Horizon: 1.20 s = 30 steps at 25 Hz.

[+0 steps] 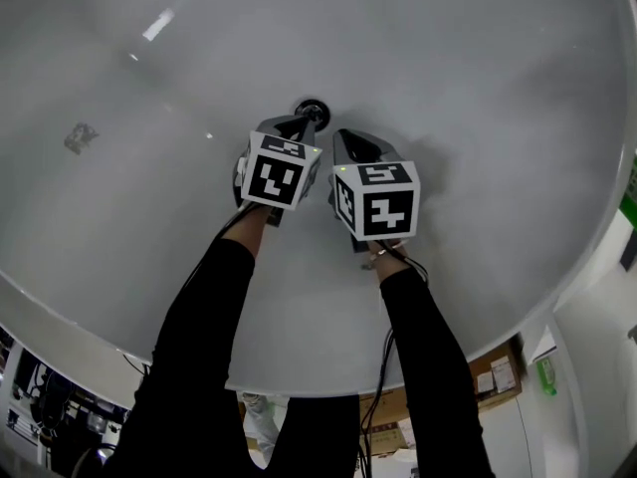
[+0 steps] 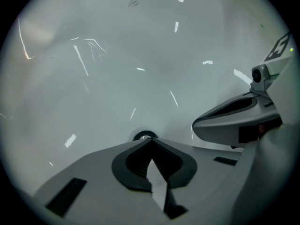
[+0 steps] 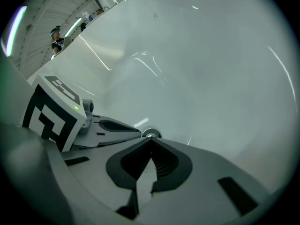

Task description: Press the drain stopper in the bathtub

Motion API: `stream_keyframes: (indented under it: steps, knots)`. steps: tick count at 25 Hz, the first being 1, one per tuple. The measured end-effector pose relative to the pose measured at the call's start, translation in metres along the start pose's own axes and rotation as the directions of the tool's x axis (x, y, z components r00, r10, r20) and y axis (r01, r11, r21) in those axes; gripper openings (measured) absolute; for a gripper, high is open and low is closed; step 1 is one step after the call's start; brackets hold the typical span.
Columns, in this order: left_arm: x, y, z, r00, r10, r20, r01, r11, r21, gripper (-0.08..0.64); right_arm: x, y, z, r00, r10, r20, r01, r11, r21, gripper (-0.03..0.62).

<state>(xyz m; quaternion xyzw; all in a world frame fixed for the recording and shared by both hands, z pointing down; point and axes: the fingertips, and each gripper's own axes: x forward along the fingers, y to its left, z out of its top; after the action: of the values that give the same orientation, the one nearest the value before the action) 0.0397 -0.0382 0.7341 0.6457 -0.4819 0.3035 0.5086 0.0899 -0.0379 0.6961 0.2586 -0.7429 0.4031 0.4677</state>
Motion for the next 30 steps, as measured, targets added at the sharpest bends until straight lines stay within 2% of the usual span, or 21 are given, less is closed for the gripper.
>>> stream_keyframes:
  steps: [7, 21, 26, 30]
  knots:
    - [0.019, 0.002, -0.011, 1.000, -0.005, -0.017, 0.005, 1.000, -0.007, 0.005, 0.014, -0.002, -0.010, 0.999, 0.009, -0.049, -0.009, 1.000, 0.015, 0.002]
    - [0.049, 0.008, -0.020, 0.999, 0.012, -0.039, -0.014, 0.999, -0.052, 0.005, 0.023, -0.009, -0.013, 0.997, 0.017, -0.071, -0.015, 1.000, 0.027, 0.000]
    - [0.050, 0.005, -0.018, 0.999, 0.029, -0.044, -0.031, 0.999, -0.041, 0.005, 0.021, -0.013, -0.012, 0.998, 0.014, -0.066, -0.012, 1.000, 0.029, 0.001]
    - [0.051, 0.006, -0.020, 0.997, 0.039, -0.059, -0.043, 0.996, -0.073, 0.005, 0.020, -0.016, -0.012, 0.998, 0.007, -0.065, -0.005, 0.999, 0.034, 0.000]
